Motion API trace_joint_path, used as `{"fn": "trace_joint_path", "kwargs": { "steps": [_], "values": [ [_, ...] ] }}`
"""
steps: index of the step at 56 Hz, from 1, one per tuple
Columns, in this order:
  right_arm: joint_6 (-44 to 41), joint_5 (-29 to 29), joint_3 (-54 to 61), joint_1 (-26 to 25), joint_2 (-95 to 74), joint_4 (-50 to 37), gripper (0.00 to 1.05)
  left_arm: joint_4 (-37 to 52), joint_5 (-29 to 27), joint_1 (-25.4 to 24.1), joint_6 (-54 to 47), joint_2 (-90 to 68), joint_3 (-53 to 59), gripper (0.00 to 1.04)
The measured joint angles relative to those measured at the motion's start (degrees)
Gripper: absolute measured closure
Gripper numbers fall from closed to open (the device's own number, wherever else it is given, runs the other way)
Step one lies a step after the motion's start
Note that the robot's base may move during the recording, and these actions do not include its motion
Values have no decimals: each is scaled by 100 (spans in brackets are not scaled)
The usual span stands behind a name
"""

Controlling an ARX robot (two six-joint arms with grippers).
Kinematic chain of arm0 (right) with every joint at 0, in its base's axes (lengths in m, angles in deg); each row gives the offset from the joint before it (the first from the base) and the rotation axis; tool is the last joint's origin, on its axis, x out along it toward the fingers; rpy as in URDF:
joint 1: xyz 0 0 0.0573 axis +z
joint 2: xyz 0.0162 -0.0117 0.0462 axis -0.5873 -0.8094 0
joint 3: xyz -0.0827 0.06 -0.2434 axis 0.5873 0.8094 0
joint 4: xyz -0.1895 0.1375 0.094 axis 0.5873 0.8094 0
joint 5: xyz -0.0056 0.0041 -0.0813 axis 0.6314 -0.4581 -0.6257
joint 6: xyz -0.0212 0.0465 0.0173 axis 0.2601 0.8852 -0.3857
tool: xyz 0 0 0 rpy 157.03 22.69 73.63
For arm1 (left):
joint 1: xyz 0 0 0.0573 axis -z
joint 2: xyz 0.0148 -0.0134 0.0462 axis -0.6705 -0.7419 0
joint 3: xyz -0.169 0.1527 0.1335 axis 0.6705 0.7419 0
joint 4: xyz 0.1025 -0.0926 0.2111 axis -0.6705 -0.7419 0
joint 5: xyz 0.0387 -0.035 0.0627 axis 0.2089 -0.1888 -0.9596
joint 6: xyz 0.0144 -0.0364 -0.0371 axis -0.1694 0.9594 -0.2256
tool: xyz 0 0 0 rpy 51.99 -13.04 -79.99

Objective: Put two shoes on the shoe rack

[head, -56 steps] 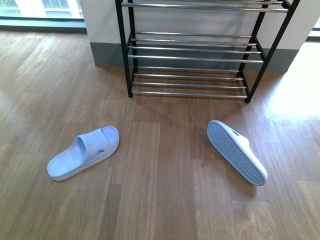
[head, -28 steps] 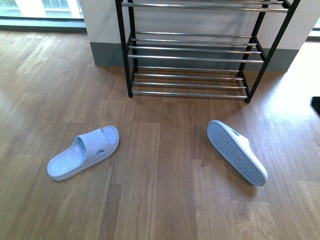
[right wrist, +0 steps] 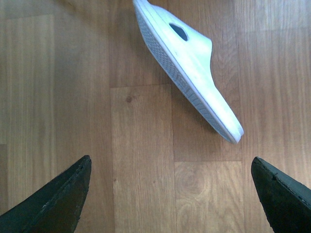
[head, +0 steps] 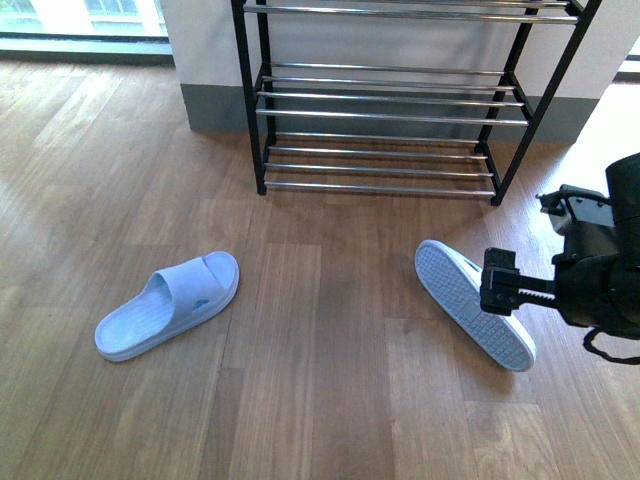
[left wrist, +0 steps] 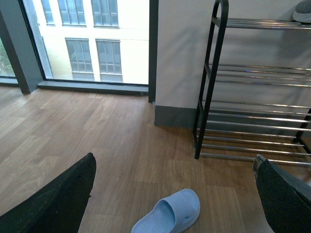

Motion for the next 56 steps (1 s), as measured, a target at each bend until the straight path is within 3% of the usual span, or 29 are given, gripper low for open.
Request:
{"fn": "trace_joint_path", "kwargs": {
  "steps": [15,29,43,48,56],
  "values": [
    [354,426,-1399,-170,-1300,162,9,0,0,0,-2,0,0,9],
    [146,155,-2424,-343,-2153,192,9,0,0,0,-2,0,0,9],
    [-129,251,-2924,-468,-2400,433,9,0,0,0,-2,0,0,9],
    [-33,780,-2957,-472,-2409,592,9,0,0,0,-2,0,0,9],
    [-11,2208,-2218,-197,-2079,168,9,0,0,0,-2,0,0,9]
  ]
}}
